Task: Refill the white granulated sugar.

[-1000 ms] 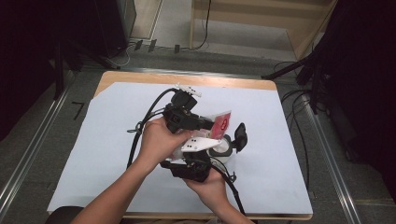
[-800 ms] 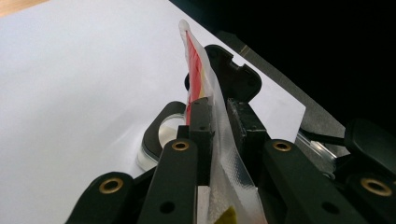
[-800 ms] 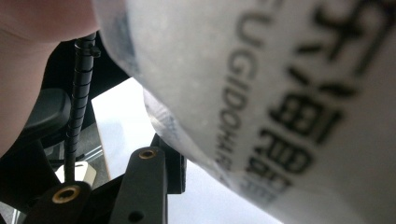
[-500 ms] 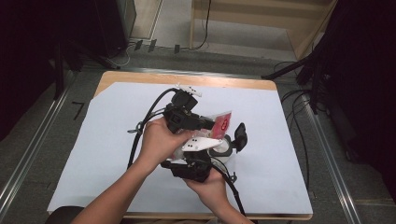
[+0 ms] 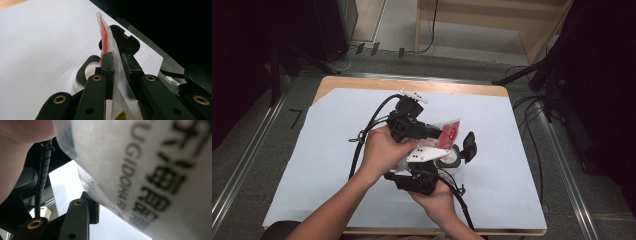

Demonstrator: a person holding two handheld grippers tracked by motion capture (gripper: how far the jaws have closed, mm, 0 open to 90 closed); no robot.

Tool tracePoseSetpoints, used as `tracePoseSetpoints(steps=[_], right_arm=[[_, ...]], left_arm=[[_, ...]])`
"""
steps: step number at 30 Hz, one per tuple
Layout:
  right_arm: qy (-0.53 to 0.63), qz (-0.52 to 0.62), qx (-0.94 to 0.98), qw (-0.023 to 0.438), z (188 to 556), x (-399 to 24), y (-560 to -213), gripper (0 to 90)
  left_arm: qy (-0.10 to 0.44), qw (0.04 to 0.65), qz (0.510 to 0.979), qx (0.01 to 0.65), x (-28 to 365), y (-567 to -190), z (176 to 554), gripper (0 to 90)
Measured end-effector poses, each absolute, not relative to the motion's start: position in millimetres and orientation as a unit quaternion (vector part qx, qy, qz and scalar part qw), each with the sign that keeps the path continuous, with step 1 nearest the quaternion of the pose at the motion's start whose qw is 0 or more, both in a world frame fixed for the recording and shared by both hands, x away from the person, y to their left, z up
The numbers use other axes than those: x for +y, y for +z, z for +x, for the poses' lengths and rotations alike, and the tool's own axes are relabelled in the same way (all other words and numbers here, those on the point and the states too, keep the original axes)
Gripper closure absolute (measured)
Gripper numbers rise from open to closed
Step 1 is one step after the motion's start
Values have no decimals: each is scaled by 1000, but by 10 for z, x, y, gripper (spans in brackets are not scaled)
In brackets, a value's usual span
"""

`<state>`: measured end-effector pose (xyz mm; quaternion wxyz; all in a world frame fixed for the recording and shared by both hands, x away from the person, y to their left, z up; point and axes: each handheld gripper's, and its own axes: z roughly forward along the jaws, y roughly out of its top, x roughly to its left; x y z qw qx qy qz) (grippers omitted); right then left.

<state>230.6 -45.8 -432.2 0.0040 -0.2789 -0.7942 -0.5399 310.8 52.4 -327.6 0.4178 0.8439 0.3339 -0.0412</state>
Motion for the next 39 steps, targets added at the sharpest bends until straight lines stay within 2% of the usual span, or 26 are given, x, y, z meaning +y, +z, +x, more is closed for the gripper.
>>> tracePoseSetpoints(steps=[39], right_arm=[[-537,-281,-796,11,2290,-453,-4274,638]], left_arm=[[-50,404,846,344,536,-3252,3148,807]])
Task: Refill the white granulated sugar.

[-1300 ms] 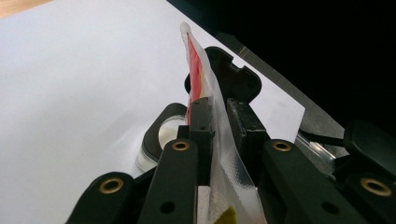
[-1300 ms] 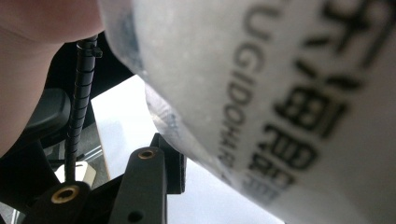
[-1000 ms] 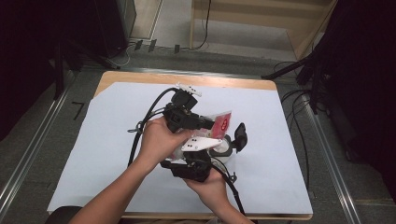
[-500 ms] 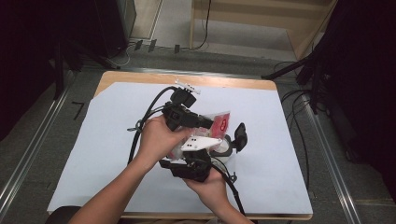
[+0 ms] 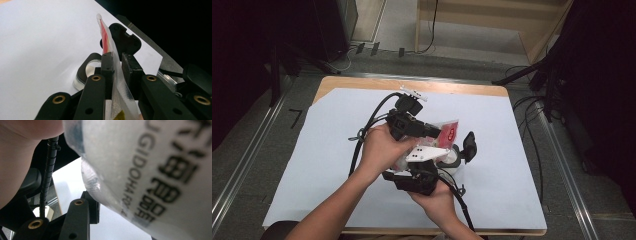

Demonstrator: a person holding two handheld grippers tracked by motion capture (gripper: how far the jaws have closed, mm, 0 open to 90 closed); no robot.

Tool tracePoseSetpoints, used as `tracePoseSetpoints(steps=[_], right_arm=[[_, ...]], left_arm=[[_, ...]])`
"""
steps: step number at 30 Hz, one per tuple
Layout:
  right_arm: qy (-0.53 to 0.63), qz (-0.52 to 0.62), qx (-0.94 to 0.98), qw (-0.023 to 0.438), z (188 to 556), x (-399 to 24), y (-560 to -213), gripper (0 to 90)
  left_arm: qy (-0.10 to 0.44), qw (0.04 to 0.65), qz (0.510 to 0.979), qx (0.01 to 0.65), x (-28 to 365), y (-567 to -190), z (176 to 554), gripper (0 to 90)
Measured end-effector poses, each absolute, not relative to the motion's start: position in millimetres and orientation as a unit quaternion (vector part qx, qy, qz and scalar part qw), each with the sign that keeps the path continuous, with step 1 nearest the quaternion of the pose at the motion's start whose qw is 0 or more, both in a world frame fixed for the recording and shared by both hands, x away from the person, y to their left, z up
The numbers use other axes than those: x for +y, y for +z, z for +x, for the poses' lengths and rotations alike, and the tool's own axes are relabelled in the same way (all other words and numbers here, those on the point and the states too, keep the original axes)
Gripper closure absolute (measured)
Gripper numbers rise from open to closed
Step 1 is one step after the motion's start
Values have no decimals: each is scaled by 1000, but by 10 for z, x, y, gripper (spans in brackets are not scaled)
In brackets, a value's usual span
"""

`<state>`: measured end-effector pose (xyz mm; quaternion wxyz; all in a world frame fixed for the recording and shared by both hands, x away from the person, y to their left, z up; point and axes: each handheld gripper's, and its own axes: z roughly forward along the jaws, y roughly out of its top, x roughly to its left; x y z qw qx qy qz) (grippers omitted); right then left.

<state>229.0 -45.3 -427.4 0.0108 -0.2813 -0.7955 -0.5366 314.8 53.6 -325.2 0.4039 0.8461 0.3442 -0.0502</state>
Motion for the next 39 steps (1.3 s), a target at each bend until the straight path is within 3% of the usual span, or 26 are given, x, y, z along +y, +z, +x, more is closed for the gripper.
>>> tracePoseSetpoints(steps=[39], right_arm=[[-538,-289,-792,3,2258,-481,-4264,635]], left_arm=[[-41,409,850,330,472,-3229,3137,812]])
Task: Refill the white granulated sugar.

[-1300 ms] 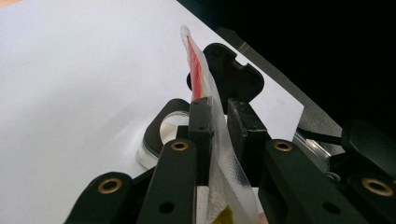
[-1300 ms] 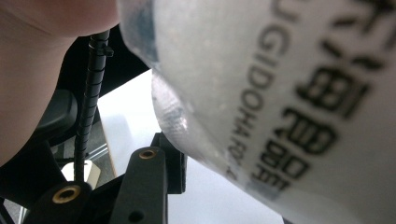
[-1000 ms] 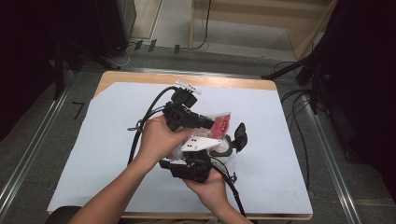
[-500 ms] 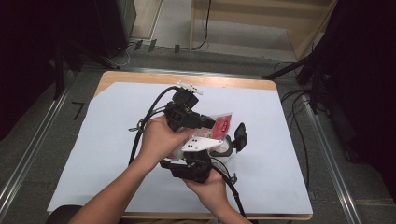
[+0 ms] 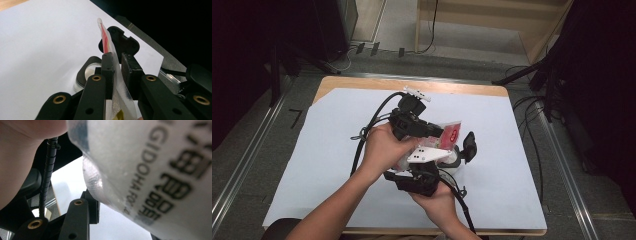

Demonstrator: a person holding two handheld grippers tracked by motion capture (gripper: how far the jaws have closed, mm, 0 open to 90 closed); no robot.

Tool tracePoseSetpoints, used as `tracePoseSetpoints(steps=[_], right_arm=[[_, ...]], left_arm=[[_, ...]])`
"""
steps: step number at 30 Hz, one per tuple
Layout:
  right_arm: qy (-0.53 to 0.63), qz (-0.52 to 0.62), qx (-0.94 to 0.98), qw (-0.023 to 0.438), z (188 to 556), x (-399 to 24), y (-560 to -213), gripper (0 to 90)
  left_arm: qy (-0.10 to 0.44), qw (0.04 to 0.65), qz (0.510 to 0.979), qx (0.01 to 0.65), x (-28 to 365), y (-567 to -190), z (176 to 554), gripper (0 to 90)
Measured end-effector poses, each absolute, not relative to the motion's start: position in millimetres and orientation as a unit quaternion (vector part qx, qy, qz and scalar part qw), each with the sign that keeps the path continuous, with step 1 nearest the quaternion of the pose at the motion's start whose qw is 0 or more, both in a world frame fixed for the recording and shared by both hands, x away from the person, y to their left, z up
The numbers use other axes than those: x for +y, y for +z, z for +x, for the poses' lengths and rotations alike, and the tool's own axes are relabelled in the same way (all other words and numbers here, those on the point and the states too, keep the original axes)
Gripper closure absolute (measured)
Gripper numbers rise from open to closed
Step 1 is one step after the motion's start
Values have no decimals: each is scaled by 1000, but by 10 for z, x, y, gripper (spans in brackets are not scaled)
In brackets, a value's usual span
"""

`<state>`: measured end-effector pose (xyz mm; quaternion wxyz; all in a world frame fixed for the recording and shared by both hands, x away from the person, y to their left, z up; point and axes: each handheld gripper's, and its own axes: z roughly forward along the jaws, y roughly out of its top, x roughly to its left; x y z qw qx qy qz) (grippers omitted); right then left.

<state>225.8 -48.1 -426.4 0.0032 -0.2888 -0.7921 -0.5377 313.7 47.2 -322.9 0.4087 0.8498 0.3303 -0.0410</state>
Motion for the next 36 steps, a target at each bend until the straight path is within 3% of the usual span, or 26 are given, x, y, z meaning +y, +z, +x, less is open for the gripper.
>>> tracePoseSetpoints(steps=[36], right_arm=[[-539,-288,-791,-1,2261,-487,-4262,633]], left_arm=[[-33,401,857,321,436,-3199,3130,812]])
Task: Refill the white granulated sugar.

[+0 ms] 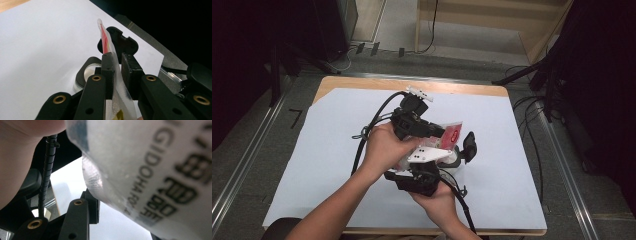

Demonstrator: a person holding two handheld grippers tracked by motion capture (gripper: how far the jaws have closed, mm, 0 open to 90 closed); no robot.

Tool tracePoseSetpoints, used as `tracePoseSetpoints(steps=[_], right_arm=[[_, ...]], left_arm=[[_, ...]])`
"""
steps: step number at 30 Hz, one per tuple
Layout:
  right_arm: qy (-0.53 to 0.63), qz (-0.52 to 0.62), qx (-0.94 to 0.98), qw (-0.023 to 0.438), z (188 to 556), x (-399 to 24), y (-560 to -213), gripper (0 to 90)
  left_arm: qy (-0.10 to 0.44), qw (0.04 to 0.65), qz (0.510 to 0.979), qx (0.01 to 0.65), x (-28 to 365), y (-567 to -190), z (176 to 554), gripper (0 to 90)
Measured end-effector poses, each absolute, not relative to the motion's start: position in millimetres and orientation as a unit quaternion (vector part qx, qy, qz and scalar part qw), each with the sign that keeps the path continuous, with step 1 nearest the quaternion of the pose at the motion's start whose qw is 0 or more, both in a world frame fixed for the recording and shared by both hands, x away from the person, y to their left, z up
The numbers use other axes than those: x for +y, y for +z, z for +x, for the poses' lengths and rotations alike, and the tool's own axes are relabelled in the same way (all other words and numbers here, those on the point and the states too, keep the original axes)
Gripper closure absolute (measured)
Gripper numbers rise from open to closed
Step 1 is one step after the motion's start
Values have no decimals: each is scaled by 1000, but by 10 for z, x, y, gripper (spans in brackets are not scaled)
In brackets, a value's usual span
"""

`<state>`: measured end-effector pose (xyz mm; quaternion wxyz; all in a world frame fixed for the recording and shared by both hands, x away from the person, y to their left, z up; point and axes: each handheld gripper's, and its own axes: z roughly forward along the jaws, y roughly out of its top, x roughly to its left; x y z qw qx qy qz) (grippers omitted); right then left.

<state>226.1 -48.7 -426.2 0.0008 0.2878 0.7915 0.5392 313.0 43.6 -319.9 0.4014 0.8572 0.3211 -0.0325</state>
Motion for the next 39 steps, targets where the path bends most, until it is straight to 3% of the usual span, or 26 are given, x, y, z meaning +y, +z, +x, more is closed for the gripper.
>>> tracePoseSetpoints(steps=[21,39], right_arm=[[551,298,779,6,2214,-461,-4288,605],[546,313,776,38,2174,-416,-4289,642]], left_arm=[[-35,407,857,314,414,-3197,3110,826],[-57,404,856,317,437,-3206,3169,831]])
